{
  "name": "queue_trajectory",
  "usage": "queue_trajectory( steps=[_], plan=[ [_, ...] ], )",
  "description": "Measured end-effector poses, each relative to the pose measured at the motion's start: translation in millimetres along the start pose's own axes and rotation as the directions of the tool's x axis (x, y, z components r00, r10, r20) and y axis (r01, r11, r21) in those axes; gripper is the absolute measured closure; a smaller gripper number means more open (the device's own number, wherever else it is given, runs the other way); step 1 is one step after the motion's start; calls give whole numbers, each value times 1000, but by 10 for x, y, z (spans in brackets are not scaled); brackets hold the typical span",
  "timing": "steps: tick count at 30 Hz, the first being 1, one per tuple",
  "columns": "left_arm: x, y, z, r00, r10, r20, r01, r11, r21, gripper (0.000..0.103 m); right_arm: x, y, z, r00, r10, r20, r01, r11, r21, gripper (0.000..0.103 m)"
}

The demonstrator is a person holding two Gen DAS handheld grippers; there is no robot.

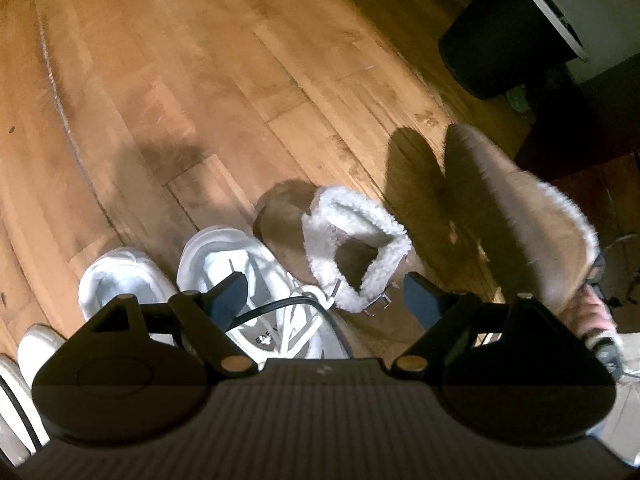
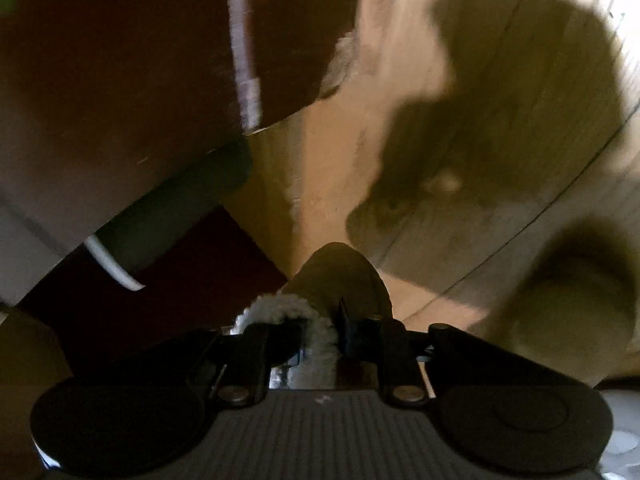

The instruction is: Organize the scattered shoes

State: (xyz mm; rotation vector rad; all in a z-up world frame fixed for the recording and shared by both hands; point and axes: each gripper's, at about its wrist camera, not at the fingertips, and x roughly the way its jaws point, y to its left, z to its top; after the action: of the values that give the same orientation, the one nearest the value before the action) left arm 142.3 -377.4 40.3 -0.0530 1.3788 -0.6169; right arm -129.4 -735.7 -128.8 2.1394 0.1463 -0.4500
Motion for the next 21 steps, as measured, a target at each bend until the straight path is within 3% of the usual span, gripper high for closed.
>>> queue_trajectory(
  steps=[2,5,6,7,8,10,11,12,13,15,18,20,21],
  plan=[
    [-32,27,-6,1000,-1,7,1,1000,-11,18,-63,97,-31,999,-30,18,32,997,-71,69],
    [-46,66,-13,1000,5,7,-5,1000,-24,18,26,198,-83,995,-63,-83,48,984,-169,35],
    [-51,79,-15,1000,7,7,-7,1000,-29,18,95,214,-91,987,-42,-157,15,985,-173,8],
    [-55,92,-18,1000,9,6,-8,999,-33,18,160,205,-105,976,-9,-218,-25,988,-151,4],
    [-59,105,-20,1000,11,6,-10,999,-38,18,221,238,-125,962,12,-274,-60,984,-169,6],
    [-64,124,-19,1000,13,4,-13,999,-46,18,314,405,-191,937,-3,-350,-118,938,-325,13],
    [-33,124,-23,1000,10,2,-10,999,-46,18,330,535,-250,935,-49,-350,-133,869,-477,15],
    [-28,119,-22,1000,9,0,-9,999,-44,18,346,666,-309,935,-94,-343,-147,775,-614,18],
    [-31,119,-21,1000,8,0,-8,999,-44,18,362,796,-368,935,-137,-328,-161,660,-734,18],
    [-36,116,-27,1000,2,-2,-2,999,-40,18,367,1046,-503,936,-224,-271,-175,374,-911,20],
    [-35,116,-42,1000,-7,-10,7,999,-33,18,128,1273,-716,950,-253,-182,-200,-46,-979,21],
    [-41,111,-57,1000,-17,-8,17,999,-27,18,43,1346,-850,946,-289,-147,-237,-305,-922,21],
    [-44,106,-68,1000,-20,-7,20,1000,-24,18,73,1364,-924,938,-327,-115,-252,-415,-874,23]
  ],
)
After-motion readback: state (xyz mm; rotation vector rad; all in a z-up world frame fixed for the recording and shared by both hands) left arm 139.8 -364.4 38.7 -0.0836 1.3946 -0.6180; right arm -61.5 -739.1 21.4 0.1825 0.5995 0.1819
